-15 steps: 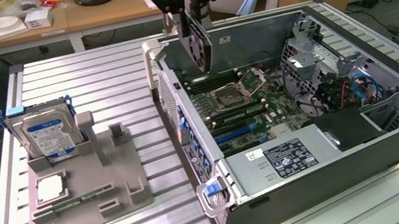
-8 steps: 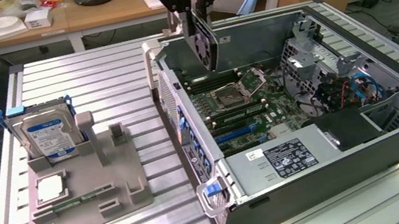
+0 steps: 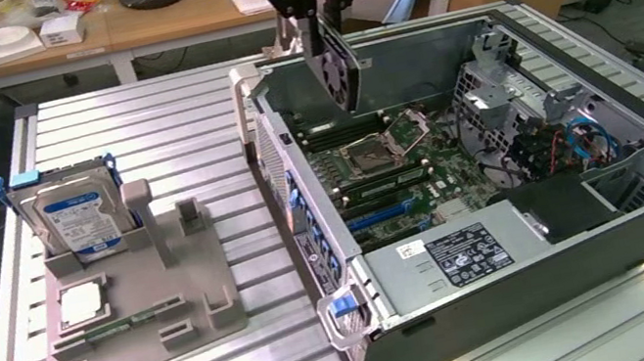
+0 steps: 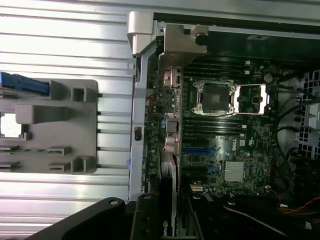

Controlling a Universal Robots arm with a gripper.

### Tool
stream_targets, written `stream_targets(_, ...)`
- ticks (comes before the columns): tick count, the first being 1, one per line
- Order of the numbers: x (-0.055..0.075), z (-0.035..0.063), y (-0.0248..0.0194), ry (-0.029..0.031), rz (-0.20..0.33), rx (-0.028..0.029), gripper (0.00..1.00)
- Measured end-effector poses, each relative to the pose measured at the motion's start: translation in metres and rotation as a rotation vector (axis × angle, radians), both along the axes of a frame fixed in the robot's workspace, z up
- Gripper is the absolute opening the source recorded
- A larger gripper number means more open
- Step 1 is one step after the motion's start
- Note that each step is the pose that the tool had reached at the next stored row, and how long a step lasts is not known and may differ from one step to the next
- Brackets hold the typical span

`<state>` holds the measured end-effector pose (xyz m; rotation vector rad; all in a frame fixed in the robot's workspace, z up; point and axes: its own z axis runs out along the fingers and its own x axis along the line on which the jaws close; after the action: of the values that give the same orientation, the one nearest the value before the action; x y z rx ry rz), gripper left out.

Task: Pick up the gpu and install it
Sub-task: 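Pick up the gpu and move the gpu toward the slot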

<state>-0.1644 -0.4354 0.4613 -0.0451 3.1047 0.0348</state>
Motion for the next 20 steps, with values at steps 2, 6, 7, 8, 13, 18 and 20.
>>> stream_targets(2,0.003,0.0,0.0,0.0001,0.0,-0.0001,0.26)
stream_targets(6,0.007,0.0,0.0,0.0001,0.0,-0.0001,0.26)
stream_targets(7,0.008,0.0,0.0,0.0,0.0,0.0,0.26)
stream_targets(8,0.009,0.0,0.0,0.0001,0.0,-0.0001,0.26)
stream_targets(13,0.015,0.0,0.0,0.0,0.0,-0.0001,0.26)
stream_targets(18,0.02,-0.0001,0.0,0.0,0.0,-0.0001,0.26)
stream_targets(20,0.022,-0.0001,0.0,0.0,0.0,-0.0001,0.26)
